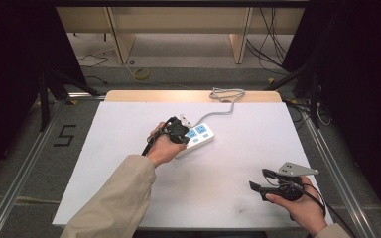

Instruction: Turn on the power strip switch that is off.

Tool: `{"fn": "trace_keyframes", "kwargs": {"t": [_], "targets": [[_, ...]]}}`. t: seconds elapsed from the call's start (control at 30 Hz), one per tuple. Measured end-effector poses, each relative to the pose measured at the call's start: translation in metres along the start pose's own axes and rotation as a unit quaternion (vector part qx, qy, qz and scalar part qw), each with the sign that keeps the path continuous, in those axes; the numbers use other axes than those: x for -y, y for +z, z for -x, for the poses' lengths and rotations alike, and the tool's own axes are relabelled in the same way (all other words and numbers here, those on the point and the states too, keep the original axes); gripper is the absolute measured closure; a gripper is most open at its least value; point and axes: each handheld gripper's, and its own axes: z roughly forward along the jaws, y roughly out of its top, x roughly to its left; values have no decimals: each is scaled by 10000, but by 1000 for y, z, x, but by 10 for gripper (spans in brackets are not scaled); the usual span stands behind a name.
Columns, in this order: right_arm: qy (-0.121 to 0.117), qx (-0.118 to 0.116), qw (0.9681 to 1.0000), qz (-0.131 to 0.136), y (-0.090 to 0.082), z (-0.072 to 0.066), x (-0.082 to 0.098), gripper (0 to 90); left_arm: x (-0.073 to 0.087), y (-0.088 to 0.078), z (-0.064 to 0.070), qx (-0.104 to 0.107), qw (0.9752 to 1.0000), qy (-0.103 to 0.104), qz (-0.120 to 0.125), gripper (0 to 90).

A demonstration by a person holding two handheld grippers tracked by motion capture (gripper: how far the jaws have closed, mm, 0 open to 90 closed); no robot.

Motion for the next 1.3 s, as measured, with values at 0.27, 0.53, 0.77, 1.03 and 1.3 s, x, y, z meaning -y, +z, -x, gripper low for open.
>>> {"fn": "trace_keyframes", "kwargs": {"t": [0.27,0.53,0.77,1.03,1.3], "targets": [[15,-10,10000,-13,0,0,0,291,-1,7,-2,-14,9998,73,-162,899],[10,-10,10000,-16,0,0,0,291,-2,15,-3,-57,9994,142,-316,899],[9,-14,10000,-15,0,0,0,291,-2,20,-3,-63,9990,169,-399,899],[6,-13,10000,-20,0,0,0,291,-4,21,-1,-84,9989,190,-423,899],[13,-23,10000,-13,0,0,0,291,-4,23,-1,-80,9986,209,-469,899]]}}
